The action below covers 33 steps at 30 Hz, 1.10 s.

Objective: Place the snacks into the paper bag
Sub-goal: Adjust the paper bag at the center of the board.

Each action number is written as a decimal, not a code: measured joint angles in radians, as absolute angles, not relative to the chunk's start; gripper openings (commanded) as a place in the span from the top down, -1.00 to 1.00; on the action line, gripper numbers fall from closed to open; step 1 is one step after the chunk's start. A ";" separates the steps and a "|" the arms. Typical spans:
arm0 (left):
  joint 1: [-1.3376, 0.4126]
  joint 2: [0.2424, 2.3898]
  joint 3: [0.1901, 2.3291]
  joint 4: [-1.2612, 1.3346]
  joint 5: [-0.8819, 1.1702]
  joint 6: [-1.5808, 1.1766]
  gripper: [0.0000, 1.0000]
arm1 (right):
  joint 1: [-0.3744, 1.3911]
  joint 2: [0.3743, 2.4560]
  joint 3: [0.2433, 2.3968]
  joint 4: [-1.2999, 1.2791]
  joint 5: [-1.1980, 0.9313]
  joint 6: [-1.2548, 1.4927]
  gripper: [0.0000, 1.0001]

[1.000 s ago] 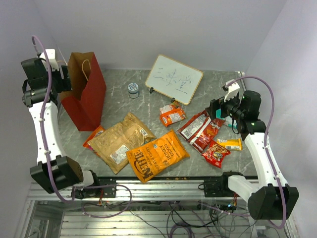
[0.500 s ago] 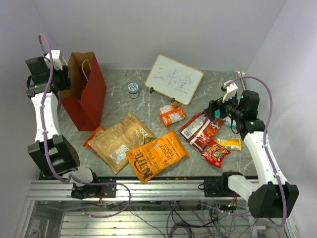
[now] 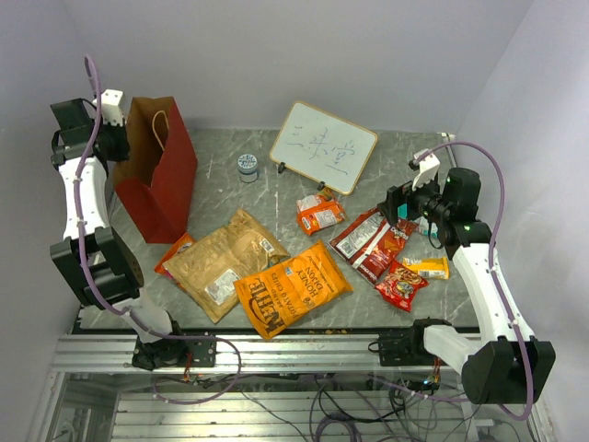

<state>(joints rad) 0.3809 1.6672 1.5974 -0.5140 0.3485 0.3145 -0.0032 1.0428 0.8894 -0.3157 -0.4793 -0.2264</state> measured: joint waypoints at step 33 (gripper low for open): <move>0.371 1.751 1.784 -0.897 0.827 0.424 0.86 | 0.069 1.101 0.889 -0.310 -0.570 -0.246 -0.97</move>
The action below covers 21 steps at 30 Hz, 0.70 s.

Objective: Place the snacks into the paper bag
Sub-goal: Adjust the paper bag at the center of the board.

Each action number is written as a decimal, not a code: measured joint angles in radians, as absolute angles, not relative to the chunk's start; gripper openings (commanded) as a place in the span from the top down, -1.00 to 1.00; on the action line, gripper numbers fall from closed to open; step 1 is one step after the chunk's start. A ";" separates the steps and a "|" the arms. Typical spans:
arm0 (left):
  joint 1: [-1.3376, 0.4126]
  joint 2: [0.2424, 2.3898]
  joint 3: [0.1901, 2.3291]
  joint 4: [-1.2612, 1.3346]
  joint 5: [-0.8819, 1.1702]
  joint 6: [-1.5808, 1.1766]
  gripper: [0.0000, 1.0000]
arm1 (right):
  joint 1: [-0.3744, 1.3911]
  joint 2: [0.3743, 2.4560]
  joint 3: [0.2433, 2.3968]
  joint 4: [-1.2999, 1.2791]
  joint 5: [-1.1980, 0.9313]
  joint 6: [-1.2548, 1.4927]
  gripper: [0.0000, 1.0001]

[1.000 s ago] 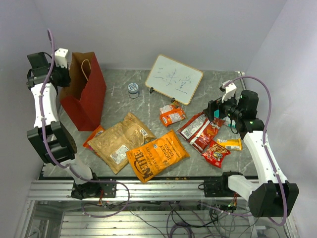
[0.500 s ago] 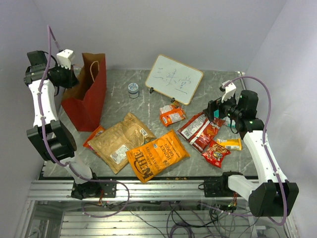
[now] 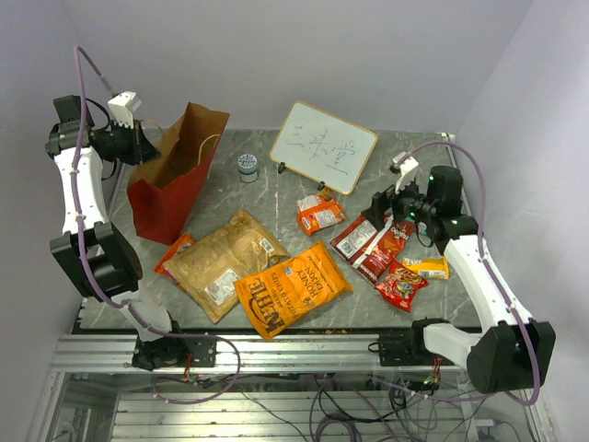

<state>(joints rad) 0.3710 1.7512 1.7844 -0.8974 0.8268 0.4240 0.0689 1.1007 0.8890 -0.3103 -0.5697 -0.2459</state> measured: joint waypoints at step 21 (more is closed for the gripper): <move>0.281 1.581 1.444 -0.520 0.789 0.015 0.86 | 0.508 1.496 1.026 -0.229 -0.602 -0.269 -0.83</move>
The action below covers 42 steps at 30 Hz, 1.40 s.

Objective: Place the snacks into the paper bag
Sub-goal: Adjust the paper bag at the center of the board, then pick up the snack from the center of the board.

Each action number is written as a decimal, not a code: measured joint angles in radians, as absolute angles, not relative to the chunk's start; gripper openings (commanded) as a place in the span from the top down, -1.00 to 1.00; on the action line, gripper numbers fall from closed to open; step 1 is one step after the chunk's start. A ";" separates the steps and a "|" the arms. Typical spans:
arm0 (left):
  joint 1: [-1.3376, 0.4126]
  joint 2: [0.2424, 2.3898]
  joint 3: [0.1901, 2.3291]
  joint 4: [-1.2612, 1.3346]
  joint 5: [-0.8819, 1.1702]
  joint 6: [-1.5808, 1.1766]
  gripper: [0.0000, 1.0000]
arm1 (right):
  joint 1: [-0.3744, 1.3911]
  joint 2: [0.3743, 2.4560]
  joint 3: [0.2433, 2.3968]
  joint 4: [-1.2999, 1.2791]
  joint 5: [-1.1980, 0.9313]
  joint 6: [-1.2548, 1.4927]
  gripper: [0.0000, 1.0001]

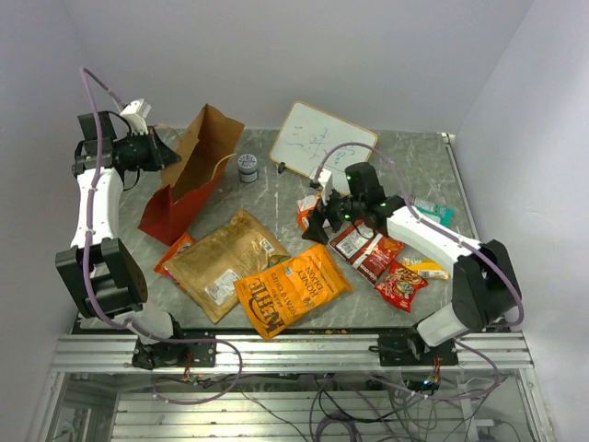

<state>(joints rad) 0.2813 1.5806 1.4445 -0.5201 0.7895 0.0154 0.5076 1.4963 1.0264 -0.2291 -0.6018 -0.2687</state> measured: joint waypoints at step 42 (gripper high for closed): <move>0.230 1.726 1.622 -0.595 0.663 0.088 0.73 | 0.707 2.076 1.306 -0.102 -0.727 -0.051 0.48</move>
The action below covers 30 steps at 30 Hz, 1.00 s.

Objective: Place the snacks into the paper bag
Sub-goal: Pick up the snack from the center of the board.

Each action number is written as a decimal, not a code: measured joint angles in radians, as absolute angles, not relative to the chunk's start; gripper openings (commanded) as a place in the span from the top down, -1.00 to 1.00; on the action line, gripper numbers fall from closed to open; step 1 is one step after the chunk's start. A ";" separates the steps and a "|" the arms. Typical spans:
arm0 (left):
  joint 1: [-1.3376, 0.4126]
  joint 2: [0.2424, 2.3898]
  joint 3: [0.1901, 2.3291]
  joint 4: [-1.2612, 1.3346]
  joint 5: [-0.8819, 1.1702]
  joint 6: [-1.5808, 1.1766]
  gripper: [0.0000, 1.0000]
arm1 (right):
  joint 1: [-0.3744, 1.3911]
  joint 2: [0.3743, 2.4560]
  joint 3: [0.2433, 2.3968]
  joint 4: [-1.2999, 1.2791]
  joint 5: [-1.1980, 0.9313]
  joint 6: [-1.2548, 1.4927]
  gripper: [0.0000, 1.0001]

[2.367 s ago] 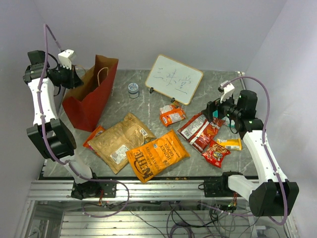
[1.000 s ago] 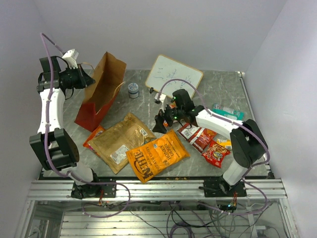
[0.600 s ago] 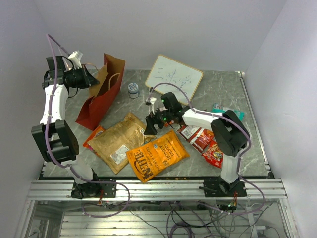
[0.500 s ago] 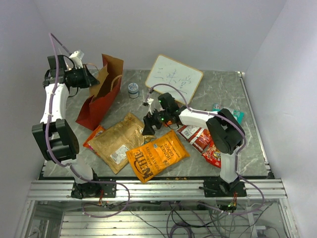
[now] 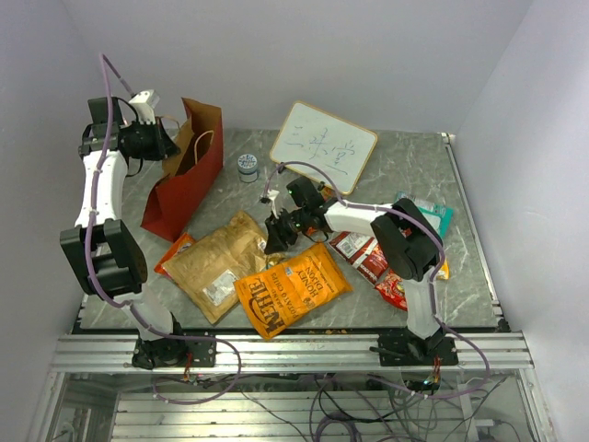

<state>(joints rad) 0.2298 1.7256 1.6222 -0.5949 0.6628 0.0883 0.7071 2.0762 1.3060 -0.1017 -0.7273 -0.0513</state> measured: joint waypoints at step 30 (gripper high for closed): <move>0.141 1.629 1.528 -0.543 0.603 0.053 0.86 | 0.590 1.699 1.519 -0.574 -0.744 -0.373 1.00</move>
<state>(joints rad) 0.1406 1.6287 1.5284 -0.5434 0.6033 0.0528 0.5900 1.6993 1.5188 -0.5743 -0.7441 -0.3725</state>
